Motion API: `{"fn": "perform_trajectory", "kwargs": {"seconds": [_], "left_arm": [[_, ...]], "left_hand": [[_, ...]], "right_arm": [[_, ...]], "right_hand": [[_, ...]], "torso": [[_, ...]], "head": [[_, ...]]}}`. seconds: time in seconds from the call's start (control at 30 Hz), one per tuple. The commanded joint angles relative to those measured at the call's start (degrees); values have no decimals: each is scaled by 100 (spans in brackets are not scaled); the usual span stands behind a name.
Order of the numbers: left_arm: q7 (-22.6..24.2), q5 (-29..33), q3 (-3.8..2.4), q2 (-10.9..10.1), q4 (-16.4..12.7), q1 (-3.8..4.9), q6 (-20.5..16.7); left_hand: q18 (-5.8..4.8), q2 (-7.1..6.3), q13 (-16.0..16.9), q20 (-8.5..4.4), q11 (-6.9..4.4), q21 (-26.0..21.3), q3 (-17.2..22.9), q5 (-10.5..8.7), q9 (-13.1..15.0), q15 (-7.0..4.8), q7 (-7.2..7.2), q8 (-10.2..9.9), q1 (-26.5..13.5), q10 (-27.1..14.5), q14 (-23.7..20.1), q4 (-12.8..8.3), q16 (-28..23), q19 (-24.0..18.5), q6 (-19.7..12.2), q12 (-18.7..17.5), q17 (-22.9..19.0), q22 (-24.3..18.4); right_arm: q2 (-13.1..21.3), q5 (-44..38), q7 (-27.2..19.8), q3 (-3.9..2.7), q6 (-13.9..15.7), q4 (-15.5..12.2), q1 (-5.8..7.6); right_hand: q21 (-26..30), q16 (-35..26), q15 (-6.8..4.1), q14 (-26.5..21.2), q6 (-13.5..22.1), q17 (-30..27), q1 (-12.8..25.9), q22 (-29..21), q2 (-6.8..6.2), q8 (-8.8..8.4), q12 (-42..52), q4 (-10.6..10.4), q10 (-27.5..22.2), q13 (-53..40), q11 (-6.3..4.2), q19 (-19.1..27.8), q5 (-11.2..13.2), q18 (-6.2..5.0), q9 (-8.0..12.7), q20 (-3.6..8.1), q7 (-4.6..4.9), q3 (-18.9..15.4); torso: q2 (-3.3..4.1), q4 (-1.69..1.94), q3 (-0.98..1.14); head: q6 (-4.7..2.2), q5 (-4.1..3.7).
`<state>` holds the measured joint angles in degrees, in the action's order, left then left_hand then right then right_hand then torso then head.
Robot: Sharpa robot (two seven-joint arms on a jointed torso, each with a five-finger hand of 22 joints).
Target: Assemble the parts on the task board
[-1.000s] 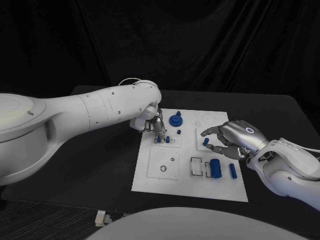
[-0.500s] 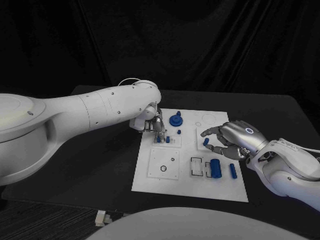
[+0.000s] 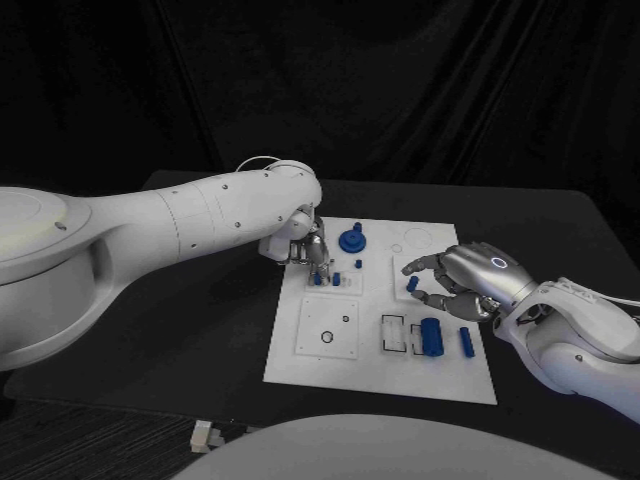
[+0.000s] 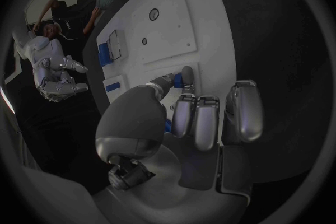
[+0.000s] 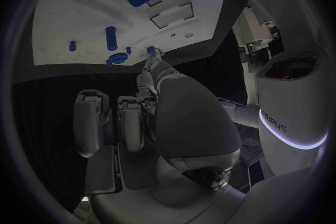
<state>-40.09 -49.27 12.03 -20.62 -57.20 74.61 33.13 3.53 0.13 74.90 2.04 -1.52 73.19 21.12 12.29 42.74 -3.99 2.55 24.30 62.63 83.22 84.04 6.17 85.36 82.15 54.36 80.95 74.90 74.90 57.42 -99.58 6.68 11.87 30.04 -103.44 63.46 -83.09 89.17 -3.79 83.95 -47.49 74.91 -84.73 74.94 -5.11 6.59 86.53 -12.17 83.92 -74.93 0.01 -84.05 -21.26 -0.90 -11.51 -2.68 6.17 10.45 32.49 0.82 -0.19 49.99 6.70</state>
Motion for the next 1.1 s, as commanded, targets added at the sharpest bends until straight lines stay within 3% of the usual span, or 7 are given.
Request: {"fn": "perform_trajectory", "kwargs": {"seconds": [0.03,0.5,1.1], "left_arm": [[-322,-19,15,-3,5,-36,-55],[-315,-313,15,-22,-28,-35,-121],[-316,-447,15,-61,-55,-35,-127]], "left_hand": [[-3,10,515,0,-26,30,-46,11,21,-56,-24,28,16,15,275,-6,-13,35,-20,26,739,1047],[-6,-62,515,4,0,8,-430,-601,280,-42,14,-79,-180,31,283,270,-31,55,-87,22,722,1046],[-9,-51,525,2,-9,24,-485,-660,335,-47,-1,-81,-138,40,290,273,-26,69,-55,30,732,1052]], "right_arm": [[-2,-1,105,-3,-36,-1,-18],[-13,11,103,-3,-42,18,-34],[-16,11,112,-3,-66,32,-40]], "right_hand": [[29,-16,41,555,-1,1285,-55,1253,-13,-27,-20,0,263,-935,27,-214,-22,-100,5,-30,4,36],[30,-16,41,555,4,1285,-58,1252,-17,-32,-22,1,262,-933,26,-213,-24,-100,10,-31,3,40],[30,-16,41,555,4,1285,-58,1252,-17,-32,-22,1,262,-933,26,-213,-24,-100,10,-31,3,40]], "torso": [[-1,0,0],[-2,-1,0],[-2,1,-2]], "head": [[1,-8],[1,10],[1,15]]}}
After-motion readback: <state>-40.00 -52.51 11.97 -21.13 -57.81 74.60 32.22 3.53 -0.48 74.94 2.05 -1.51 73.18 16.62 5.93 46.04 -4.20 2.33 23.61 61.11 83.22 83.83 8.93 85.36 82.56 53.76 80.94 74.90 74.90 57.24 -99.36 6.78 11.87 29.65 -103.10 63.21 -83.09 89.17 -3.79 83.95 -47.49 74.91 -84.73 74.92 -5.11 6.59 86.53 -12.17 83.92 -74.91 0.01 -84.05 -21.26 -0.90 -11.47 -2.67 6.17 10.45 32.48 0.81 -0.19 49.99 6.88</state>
